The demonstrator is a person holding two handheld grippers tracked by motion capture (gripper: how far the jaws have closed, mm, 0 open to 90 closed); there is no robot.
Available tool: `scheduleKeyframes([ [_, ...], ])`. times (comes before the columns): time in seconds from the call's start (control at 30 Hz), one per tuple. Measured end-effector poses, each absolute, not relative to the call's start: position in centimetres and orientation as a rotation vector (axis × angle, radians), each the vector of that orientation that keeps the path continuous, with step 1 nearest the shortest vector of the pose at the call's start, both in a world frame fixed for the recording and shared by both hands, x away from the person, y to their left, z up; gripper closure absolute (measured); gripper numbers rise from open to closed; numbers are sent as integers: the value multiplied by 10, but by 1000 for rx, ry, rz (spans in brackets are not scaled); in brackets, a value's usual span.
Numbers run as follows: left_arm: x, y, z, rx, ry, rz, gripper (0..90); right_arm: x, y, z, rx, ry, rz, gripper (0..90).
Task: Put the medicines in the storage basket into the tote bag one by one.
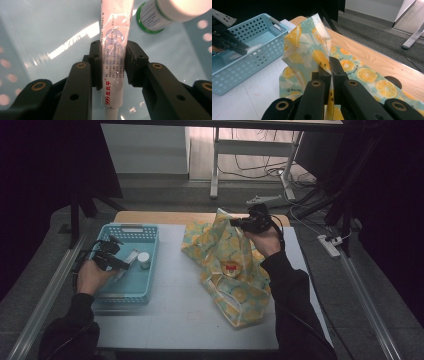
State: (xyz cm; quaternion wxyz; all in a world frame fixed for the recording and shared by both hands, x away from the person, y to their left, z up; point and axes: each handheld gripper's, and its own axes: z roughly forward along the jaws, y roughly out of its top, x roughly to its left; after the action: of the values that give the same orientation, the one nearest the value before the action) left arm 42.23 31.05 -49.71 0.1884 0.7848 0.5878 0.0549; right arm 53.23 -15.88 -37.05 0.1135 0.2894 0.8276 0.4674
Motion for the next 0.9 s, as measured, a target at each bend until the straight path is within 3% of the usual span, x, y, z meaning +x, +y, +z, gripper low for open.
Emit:
scheduleKeyframes([
  [0.23,415,316,-483,2164,1588,228,693,531,-159,-369,847,2422,1374,900],
  [0.9,391,312,-435,2067,1380,227,692,530,-161,-366,841,2407,1384,900],
])
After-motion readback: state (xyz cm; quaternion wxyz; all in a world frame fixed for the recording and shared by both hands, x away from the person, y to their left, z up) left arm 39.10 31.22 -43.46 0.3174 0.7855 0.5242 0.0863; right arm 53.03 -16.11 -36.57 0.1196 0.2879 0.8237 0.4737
